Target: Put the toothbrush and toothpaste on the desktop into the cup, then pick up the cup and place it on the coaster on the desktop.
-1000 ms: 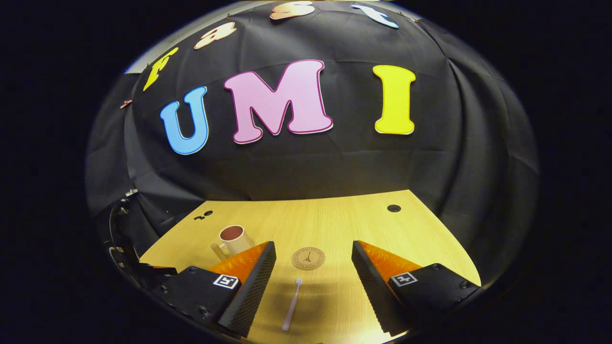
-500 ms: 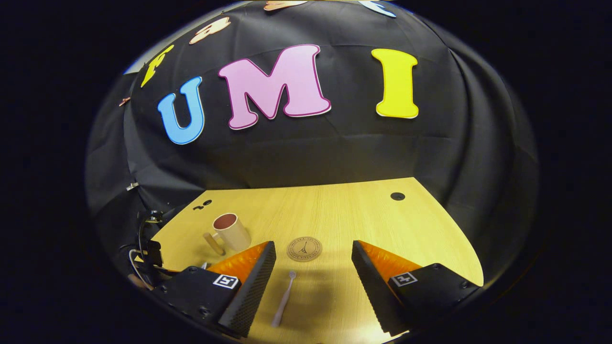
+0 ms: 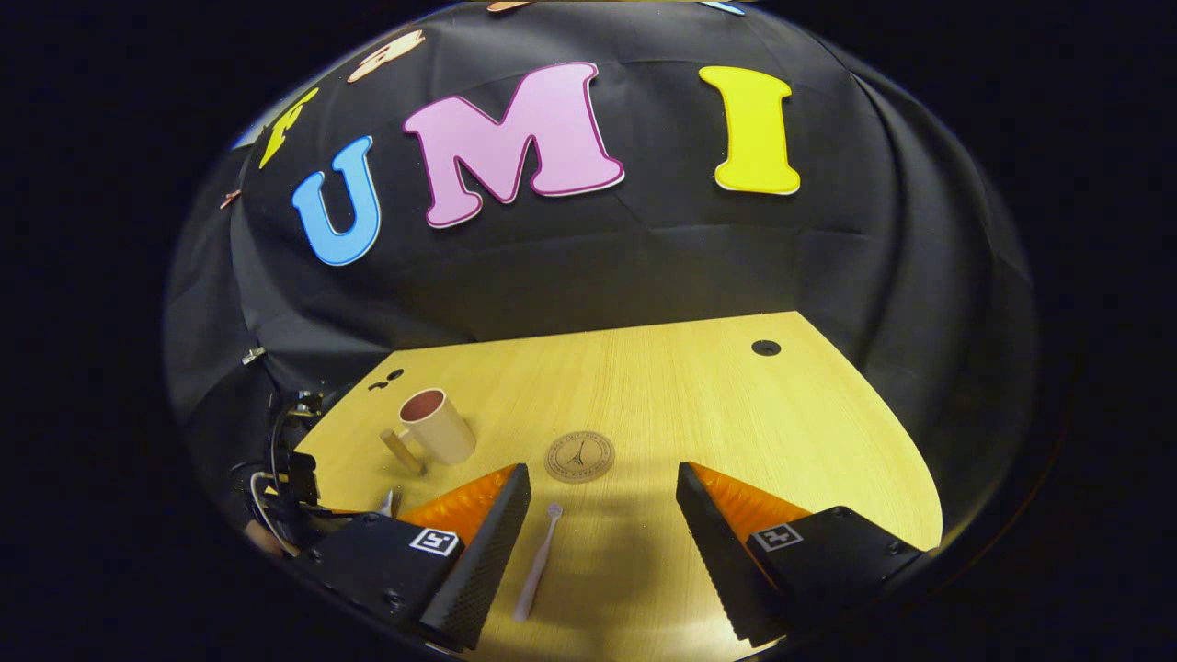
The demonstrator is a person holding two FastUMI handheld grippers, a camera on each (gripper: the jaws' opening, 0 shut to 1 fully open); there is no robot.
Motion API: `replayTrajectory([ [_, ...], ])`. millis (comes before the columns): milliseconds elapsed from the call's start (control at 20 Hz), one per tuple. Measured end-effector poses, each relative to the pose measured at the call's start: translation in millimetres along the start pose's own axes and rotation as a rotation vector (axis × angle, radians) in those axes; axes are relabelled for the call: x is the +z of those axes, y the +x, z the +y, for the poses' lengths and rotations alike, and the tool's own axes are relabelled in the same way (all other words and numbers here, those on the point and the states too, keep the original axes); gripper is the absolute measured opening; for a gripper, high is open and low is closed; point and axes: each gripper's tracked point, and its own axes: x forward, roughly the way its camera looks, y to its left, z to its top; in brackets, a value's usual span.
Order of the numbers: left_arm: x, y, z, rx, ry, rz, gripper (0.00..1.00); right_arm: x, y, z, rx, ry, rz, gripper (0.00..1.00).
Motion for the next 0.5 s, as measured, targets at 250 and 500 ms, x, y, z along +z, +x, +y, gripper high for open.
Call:
replayTrajectory([
  [250,0,-3,-2,0.005,0.030,-0.011,0.46,-12,-7,8,-0.012,-0.004,0.041,0.98],
  [500,-1,-4,-5,-0.027,0.005,-0.031,0.29,-19,-10,22,-0.025,-0.027,0.054,0.98],
])
